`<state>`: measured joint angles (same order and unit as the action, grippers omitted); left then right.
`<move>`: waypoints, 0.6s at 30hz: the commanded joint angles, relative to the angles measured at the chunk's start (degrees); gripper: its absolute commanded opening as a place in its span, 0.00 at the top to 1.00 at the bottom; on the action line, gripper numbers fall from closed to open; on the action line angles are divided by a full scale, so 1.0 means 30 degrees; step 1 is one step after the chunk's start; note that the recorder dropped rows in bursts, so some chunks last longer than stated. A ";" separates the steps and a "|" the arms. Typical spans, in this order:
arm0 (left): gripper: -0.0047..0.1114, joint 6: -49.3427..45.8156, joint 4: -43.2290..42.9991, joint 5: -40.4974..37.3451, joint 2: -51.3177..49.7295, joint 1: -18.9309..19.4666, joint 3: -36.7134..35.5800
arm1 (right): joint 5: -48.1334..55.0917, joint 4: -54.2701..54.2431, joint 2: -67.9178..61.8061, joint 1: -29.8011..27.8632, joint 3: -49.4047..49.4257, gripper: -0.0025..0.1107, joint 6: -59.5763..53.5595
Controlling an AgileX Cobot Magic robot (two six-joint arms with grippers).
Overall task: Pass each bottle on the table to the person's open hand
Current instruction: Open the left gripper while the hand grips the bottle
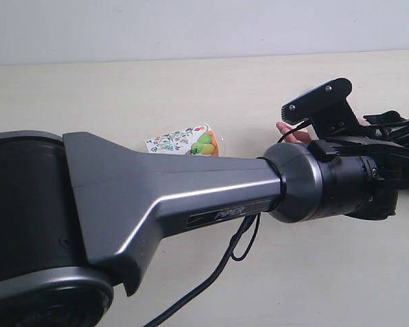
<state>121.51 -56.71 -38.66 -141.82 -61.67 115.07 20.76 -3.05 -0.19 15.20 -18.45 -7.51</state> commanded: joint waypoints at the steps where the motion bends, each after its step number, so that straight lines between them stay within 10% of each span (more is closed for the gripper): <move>1: 0.06 0.0044 -0.0249 0.0318 0.0031 -0.0028 0.0051 | -0.0115 -0.0005 0.0063 -0.0073 0.0086 0.98 0.0045; 18: 0.06 -0.0862 -0.0520 0.0422 0.0640 -0.0028 0.0051 | -0.0115 -0.0004 0.0063 -0.0073 0.0086 0.98 -0.0003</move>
<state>119.54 -57.54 -37.30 -141.07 -61.67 115.07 20.76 -3.05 -0.19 15.20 -18.45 -7.51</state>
